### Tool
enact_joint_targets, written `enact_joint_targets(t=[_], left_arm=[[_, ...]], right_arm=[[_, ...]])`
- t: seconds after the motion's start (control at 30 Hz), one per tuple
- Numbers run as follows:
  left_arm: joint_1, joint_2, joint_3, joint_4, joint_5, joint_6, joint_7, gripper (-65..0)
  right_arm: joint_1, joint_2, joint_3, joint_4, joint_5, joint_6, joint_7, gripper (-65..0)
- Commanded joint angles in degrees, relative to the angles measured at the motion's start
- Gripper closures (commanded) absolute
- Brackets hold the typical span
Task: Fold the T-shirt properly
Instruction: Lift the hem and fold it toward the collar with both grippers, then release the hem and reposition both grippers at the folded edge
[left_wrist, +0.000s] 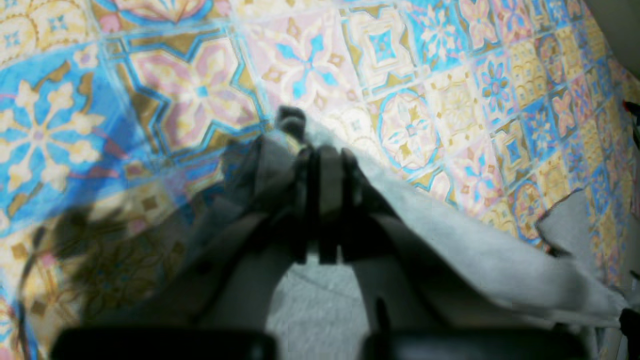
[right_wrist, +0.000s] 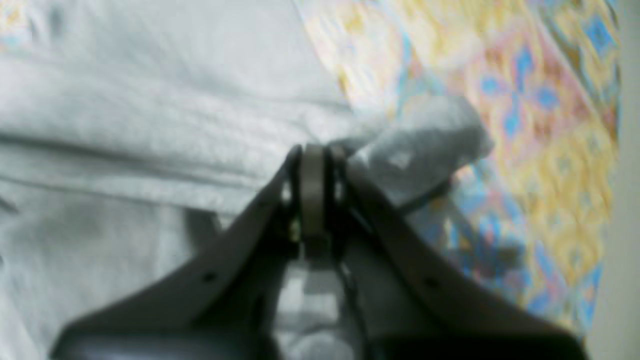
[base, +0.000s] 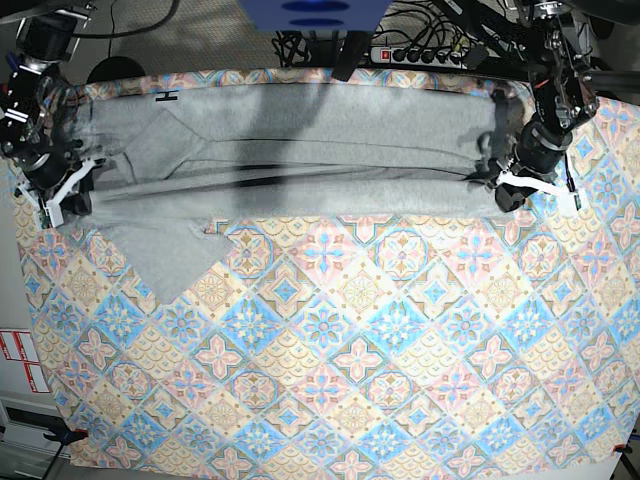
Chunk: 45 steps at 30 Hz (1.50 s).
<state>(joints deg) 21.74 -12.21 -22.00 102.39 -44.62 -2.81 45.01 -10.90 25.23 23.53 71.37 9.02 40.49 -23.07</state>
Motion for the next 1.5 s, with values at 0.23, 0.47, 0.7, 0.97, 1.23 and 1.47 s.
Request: enact_joint_targets(t=[0.23, 0.47, 0.7, 0.97, 1.23, 1.47], left_arm=[[4.2, -0.6, 0.0, 1.2, -0.3, -0.3, -1.0, 0.0], [4.8, -0.6, 0.0, -2.1, 0.4, -0.3, -1.0, 0.0], [1.9, -2.1, 1.4, -7.3, 0.4, -0.2, 0.2, -0.5], [0.4, -2.3, 1.3, -7.8, -0.1, -0.2, 1.8, -6.3], [0.6, -2.3, 1.2, -7.8, -0.2, -0.2, 2.0, -6.6], [0.6, -2.0, 1.2, -7.7, -0.3, -0.1, 2.0, -6.6]], right_arm=[[-0.9, 0.1, 0.9, 3.3, 0.1, -0.5, -0.9, -0.1], [-1.1, -1.6, 0.4, 3.1, 0.1, -0.5, -0.9, 0.0], [-1.0, -1.8, 0.4, 3.0, 0.0, -0.5, -1.0, -0.3], [-0.6, -1.8, 1.0, 3.3, -0.1, -0.5, -2.2, -10.7], [2.7, -2.9, 6.3, 3.3, -0.2, -0.5, -4.1, -15.6], [9.0, -3.0, 4.7, 3.1, -0.2, -0.5, -4.4, -16.0]])
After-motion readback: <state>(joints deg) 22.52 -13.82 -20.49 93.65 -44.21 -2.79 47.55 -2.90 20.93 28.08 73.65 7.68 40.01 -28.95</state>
